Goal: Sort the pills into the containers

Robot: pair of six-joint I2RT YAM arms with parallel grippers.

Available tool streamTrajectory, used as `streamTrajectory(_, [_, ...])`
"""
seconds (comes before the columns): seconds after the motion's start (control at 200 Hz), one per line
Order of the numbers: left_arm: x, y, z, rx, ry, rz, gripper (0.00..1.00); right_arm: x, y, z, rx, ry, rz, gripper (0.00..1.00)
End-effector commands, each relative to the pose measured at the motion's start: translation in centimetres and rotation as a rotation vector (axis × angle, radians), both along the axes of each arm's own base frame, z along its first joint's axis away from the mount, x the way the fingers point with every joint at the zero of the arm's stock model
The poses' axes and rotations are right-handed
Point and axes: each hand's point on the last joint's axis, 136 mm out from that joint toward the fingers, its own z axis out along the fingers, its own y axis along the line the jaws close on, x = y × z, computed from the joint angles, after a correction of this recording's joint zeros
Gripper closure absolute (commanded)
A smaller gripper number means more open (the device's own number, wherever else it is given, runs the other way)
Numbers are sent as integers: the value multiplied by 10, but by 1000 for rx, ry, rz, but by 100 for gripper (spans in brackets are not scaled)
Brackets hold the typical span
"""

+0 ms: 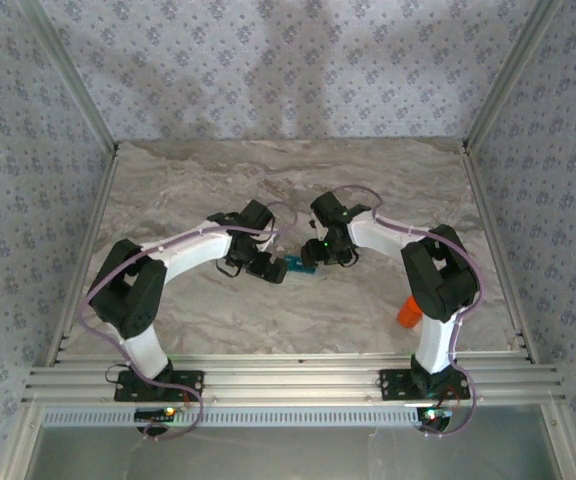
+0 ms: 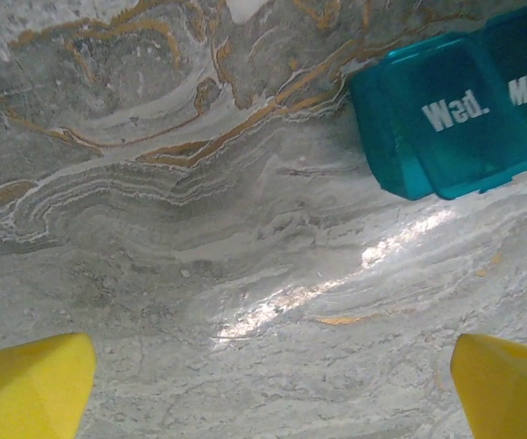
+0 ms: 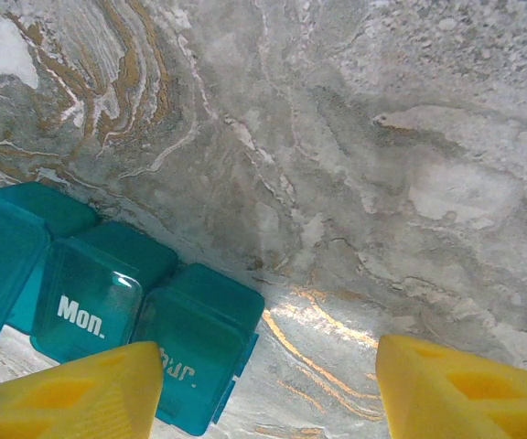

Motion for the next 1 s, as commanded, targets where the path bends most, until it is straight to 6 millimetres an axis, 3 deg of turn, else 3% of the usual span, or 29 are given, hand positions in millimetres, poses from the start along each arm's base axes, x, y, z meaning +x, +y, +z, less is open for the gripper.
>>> streamTrajectory(0.0, [-1, -2, -8, 8, 0, -23, 1, -11, -9, -18, -35, 50, -24, 35])
streamTrajectory(0.505, [25, -12, -13, 31, -37, -26, 1, -17, -8, -25, -45, 65, -13, 35])
streamTrajectory(0.994, [58, -18, 9, -25, -95, 45, 1, -21, -5, -31, -53, 80, 1, 36])
